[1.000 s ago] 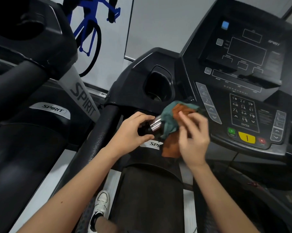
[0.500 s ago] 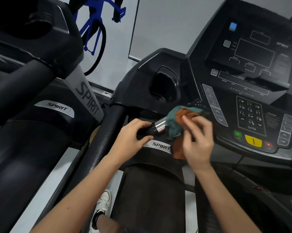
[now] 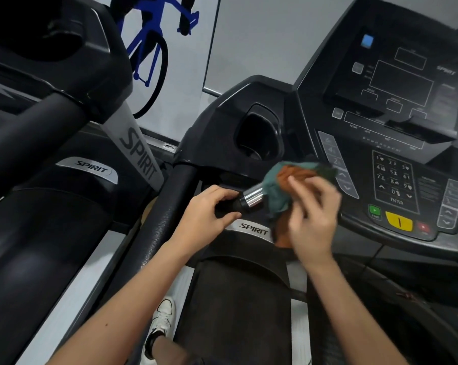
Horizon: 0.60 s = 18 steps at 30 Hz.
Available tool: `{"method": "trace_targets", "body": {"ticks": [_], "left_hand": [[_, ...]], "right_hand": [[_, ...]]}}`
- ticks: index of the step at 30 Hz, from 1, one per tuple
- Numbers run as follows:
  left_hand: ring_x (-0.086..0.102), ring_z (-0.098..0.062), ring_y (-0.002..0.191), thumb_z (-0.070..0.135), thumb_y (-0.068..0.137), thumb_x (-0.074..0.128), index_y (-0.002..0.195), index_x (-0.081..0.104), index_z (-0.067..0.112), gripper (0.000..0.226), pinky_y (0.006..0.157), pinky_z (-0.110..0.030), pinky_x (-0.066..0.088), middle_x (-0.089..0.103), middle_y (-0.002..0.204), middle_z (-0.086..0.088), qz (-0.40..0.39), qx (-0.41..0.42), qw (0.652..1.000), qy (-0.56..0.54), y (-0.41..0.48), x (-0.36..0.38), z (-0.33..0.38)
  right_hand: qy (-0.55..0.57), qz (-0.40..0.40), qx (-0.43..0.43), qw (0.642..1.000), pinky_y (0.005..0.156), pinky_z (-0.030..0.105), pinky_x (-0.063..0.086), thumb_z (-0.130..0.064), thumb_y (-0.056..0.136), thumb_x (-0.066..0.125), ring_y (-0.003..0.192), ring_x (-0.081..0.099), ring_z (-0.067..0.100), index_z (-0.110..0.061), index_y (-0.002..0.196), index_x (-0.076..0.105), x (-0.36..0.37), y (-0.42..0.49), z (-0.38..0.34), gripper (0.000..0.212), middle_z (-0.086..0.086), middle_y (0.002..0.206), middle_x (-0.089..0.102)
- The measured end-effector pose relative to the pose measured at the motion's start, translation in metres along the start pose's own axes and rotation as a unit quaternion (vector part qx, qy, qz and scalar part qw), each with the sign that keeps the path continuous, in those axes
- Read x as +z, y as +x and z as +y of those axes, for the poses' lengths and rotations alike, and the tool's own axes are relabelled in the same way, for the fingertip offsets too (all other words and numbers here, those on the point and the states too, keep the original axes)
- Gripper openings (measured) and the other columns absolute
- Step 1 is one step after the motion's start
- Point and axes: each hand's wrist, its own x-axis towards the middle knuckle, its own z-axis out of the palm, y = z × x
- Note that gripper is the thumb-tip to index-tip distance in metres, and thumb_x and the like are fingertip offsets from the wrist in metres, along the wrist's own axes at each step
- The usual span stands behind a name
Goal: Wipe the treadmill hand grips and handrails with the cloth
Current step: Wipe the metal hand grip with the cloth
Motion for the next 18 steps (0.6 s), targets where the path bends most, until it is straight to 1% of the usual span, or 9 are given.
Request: {"method": "trace_targets", "body": {"ticks": [2, 4, 5, 8, 9, 12, 14, 16, 18], "left_hand": [[0.055, 0.004, 0.093, 0.017, 0.074, 0.077, 0.110, 0.065, 0.016, 0.038, 0.086, 0.000, 0.037, 0.059, 0.098, 0.012, -0.002, -0.005, 1.000, 0.000, 0.001, 0.000, -0.001], [0.054, 0.004, 0.095, 0.017, 0.074, 0.077, 0.111, 0.065, 0.016, 0.039, 0.086, 0.000, 0.037, 0.058, 0.099, 0.013, -0.004, -0.007, 1.000, -0.001, 0.001, 0.000, -0.001], [0.055, 0.004, 0.095, 0.017, 0.074, 0.077, 0.111, 0.065, 0.015, 0.039, 0.087, -0.001, 0.038, 0.058, 0.100, 0.013, -0.003, -0.008, 1.000, -0.001, 0.001, 0.000, 0.000], [0.057, 0.000, 0.095, 0.016, 0.074, 0.077, 0.110, 0.065, 0.014, 0.038, 0.087, -0.004, 0.041, 0.059, 0.099, 0.011, 0.000, -0.006, 1.000, -0.004, 0.002, 0.000, 0.000], [0.057, 0.000, 0.094, 0.016, 0.074, 0.078, 0.109, 0.066, 0.013, 0.037, 0.087, -0.004, 0.041, 0.060, 0.098, 0.009, -0.001, 0.001, 1.000, -0.002, 0.002, 0.000, 0.000], [0.054, 0.001, 0.092, 0.012, 0.073, 0.078, 0.105, 0.067, 0.010, 0.035, 0.082, -0.002, 0.039, 0.059, 0.095, 0.007, -0.001, 0.024, 1.000, 0.001, 0.003, -0.001, 0.000], [0.056, -0.001, 0.091, 0.013, 0.073, 0.078, 0.106, 0.067, 0.011, 0.035, 0.084, -0.006, 0.042, 0.060, 0.096, 0.006, -0.003, 0.013, 1.000, -0.002, 0.003, -0.002, 0.000], [0.057, -0.004, 0.094, 0.016, 0.074, 0.077, 0.108, 0.067, 0.013, 0.036, 0.088, -0.012, 0.044, 0.062, 0.099, 0.004, -0.011, -0.004, 1.000, -0.004, 0.004, -0.002, -0.001], [0.058, -0.004, 0.097, 0.018, 0.074, 0.077, 0.110, 0.066, 0.015, 0.037, 0.089, -0.014, 0.045, 0.062, 0.103, 0.005, -0.016, -0.012, 1.000, -0.007, 0.004, -0.003, -0.002]], "right_hand": [[-0.040, 0.015, 0.001, 0.999, 0.099, 0.014, 0.030, 0.014, 0.079, 0.057, 0.101, 0.043, 0.025, -0.003, 0.106, 0.068, -0.010, 0.017, 0.005, 0.034, 0.003, 0.114, 0.047], [-0.088, -0.006, -0.027, 0.996, 0.100, 0.010, 0.022, 0.010, 0.081, 0.056, 0.100, 0.040, 0.026, -0.002, 0.104, 0.069, -0.012, 0.023, 0.002, 0.029, 0.005, 0.115, 0.055], [-0.109, -0.030, -0.044, 0.993, 0.100, 0.011, 0.023, 0.006, 0.082, 0.055, 0.100, 0.038, 0.026, -0.004, 0.104, 0.069, -0.012, 0.025, -0.001, 0.028, 0.006, 0.114, 0.061], [-0.148, -0.155, -0.101, 0.972, 0.093, 0.031, 0.031, -0.010, 0.079, 0.047, 0.103, 0.038, 0.026, -0.014, 0.102, 0.068, -0.008, 0.029, -0.019, 0.031, -0.002, 0.108, 0.067], [-0.150, -0.200, -0.133, 0.959, 0.089, 0.034, 0.032, -0.017, 0.075, 0.046, 0.101, 0.039, 0.025, -0.017, 0.098, 0.067, -0.005, 0.030, -0.025, 0.031, -0.004, 0.103, 0.067], [-0.167, -0.303, -0.209, 0.915, 0.076, 0.030, 0.034, -0.021, 0.069, 0.046, 0.086, 0.050, 0.025, -0.017, 0.086, 0.067, 0.006, 0.036, -0.041, 0.026, -0.004, 0.086, 0.065], [-0.201, -0.345, -0.205, 0.894, 0.066, 0.032, 0.036, -0.018, 0.068, 0.047, 0.079, 0.054, 0.028, -0.016, 0.082, 0.067, 0.009, 0.052, -0.045, 0.024, -0.002, 0.080, 0.063], [-0.261, -0.394, -0.180, 0.863, 0.066, 0.032, 0.035, -0.020, 0.075, 0.039, 0.089, 0.053, 0.030, -0.018, 0.090, 0.066, 0.001, 0.076, -0.047, 0.031, -0.001, 0.090, 0.063], [-0.305, -0.433, -0.138, 0.837, 0.077, 0.035, 0.035, -0.021, 0.083, 0.043, 0.105, 0.044, 0.028, -0.022, 0.105, 0.062, -0.011, 0.103, -0.042, 0.030, -0.002, 0.107, 0.058]]}}
